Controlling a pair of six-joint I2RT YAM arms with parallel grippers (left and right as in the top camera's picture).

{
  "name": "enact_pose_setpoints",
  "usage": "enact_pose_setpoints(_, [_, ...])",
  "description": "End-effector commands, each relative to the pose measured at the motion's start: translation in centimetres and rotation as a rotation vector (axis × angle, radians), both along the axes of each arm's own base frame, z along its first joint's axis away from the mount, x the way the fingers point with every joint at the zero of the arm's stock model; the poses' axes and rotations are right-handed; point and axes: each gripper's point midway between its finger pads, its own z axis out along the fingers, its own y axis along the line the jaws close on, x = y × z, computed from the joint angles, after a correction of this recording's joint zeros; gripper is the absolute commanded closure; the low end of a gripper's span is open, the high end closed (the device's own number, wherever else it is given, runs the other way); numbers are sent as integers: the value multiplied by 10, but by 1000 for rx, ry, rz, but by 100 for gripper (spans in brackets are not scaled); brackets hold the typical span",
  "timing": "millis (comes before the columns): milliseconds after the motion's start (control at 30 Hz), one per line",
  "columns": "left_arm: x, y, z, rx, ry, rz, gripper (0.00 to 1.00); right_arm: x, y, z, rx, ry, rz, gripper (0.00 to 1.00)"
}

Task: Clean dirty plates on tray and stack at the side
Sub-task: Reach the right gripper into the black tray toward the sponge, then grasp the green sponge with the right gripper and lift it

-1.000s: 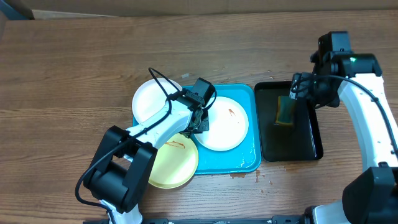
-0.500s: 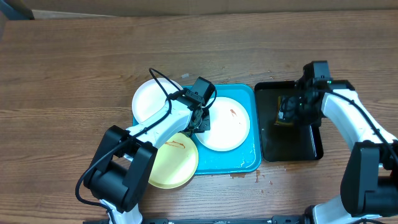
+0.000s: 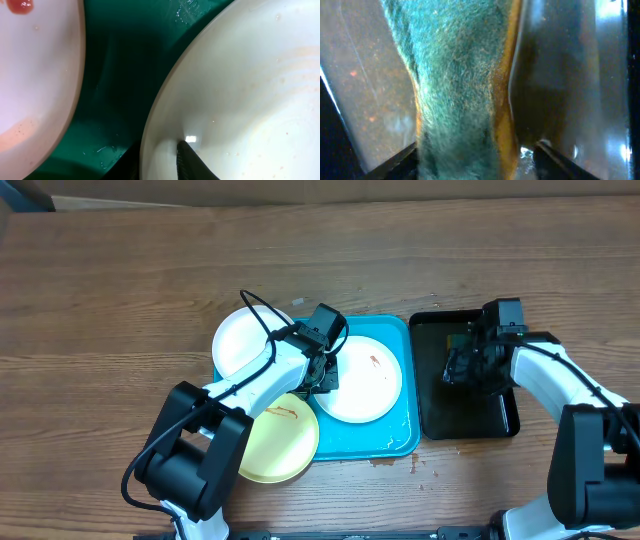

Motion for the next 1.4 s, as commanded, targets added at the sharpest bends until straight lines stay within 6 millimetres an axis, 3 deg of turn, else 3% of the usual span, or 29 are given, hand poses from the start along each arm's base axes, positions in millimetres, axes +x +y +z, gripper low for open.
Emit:
enact_pose_setpoints(0, [0,-1,-7,1,18,-15,75,-3,0,-3,6,2,-2,69])
enact_pose_setpoints(33, [0,-1,-7,1,18,-15,75,-3,1,-3,6,1,-1,86])
enact_pose_setpoints(67, [0,-1,-7,1,18,-15,75,-3,1,-3,7,1,-1,96])
enact_pose_setpoints(133, [0,-1,-7,1,18,-15,75,-2,1,-1,7,1,-1,96])
enact_pose_setpoints(167, [0,-1,-7,1,18,-15,73,-1,1,1,7,-1,-1,92])
enact_pose_setpoints(233, [0,-1,-7,1,18,-15,70,5,0,5,6,-15,-1,58])
enact_pose_setpoints(267, [0,-1,-7,1,18,-15,69,10,0,8,5,-30,-1,46])
enact_pose_setpoints(300, [0,-1,-7,1,18,-15,69,15,0,10,6,-51,-1,43])
enact_pose_setpoints(500, [0,-1,-7,1,18,-15,67,38,0,17,5,-149,3,42])
enact_pose_setpoints(767, [-1,-1,-8,3,22,-15,67,36,0,13,5,-145,3,42])
enact_pose_setpoints(900, [-1,-1,-7,2,21,-15,66,48,1,18,4,-202,7,44])
enact_pose_setpoints(1000, [-1,-1,-8,3,23,-15,66,54,0,19,-1,-225,6,39])
enact_pose_setpoints(1167, [-1,-1,-7,2,21,-14,66,46,-4,3,-22,-179,0,39])
enact_pose_setpoints(1233, [0,-1,-7,1,19,-15,66,41,-4,-10,-20,-144,0,44])
enact_pose_setpoints(1300, [0,-1,-7,1,18,-15,64,38,-4,-18,-21,-121,0,86])
enact_pose_setpoints(1333, [0,-1,-7,1,18,-15,63,38,-4,-18,-21,-120,-1,93])
enact_pose_setpoints(1367, [0,-1,-7,1,19,-15,62,40,-4,-16,-20,-126,-1,91])
